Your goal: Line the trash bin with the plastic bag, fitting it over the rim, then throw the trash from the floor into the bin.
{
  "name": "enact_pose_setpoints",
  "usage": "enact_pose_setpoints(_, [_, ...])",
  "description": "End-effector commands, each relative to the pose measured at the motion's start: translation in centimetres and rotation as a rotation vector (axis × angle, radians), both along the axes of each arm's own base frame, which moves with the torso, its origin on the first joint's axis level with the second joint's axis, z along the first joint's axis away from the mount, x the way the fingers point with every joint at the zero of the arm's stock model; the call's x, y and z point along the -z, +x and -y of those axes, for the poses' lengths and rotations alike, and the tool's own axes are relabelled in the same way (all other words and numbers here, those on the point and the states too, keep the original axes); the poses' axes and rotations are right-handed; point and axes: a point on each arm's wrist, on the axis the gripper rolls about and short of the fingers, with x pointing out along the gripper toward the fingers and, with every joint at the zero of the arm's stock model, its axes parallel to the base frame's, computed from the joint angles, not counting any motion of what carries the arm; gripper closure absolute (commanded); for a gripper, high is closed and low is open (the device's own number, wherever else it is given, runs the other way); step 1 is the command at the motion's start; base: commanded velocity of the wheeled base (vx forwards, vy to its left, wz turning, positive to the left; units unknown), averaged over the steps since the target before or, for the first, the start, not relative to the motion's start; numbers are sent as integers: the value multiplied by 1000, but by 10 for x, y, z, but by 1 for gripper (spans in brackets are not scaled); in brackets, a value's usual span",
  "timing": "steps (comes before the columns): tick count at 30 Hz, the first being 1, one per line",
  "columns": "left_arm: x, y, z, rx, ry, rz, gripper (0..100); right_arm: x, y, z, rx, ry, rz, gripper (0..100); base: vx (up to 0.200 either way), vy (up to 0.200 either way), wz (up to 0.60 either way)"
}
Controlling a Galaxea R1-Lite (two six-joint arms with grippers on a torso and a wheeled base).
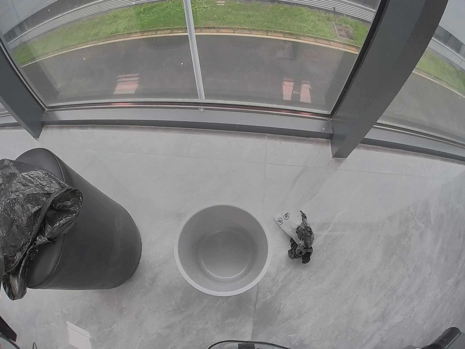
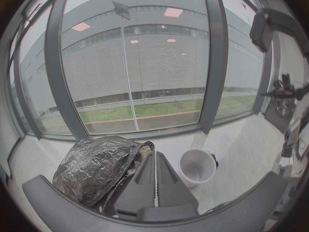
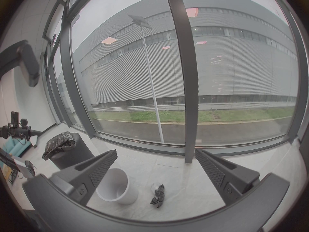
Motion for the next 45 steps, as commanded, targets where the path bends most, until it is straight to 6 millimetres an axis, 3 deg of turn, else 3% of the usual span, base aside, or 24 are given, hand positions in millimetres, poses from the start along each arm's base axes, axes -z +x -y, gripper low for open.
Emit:
enact_pose_setpoints(1, [-4, 42, 1, 25, 166, -188, 100, -5, 83, -18, -145, 17, -174, 0, 0, 0, 0])
enact_pose_setpoints(8, [-11, 66, 1, 3, 350, -202, 100, 3, 140, -36, -191, 72, -180, 0, 0, 0, 0])
enact_pose_setpoints(13, [-17, 97, 1, 31, 503, -254, 100, 15, 162, -46, -146, 74, -204, 0, 0, 0, 0])
enact_pose_setpoints(14, [-17, 97, 1, 31, 503, -254, 100, 15, 162, -46, -146, 74, -204, 0, 0, 0, 0])
enact_pose_setpoints(15, [-18, 111, 1, 47, 580, -272, 100, 19, 166, -49, -138, 74, -211, 0, 0, 0, 0])
enact_pose_setpoints(21, [-24, 154, 2, 56, 696, -283, 100, 20, 167, -52, -149, 75, -211, 0, 0, 0, 0])
enact_pose_setpoints(23, [-24, 160, 2, 40, 701, -283, 100, 20, 167, -52, -147, 75, -211, 0, 0, 0, 0])
enact_pose_setpoints(28, [-26, 198, 2, -35, 709, -283, 100, 20, 167, -51, -147, 75, -209, 0, 0, 0, 0])
enact_pose_setpoints(34, [-31, 207, 5, -88, 716, -225, 100, 18, 166, -51, -146, 77, -203, 0, 0, 0, 0])
enact_pose_setpoints(39, [-44, 196, 8, -149, 707, -172, 100, 19, 167, -51, -146, 76, -208, 0, 0, 0, 0])
enact_pose_setpoints(45, [-41, 186, 12, -127, 705, -159, 100, 20, 167, -51, -146, 75, -211, 0, 0, 0, 0])
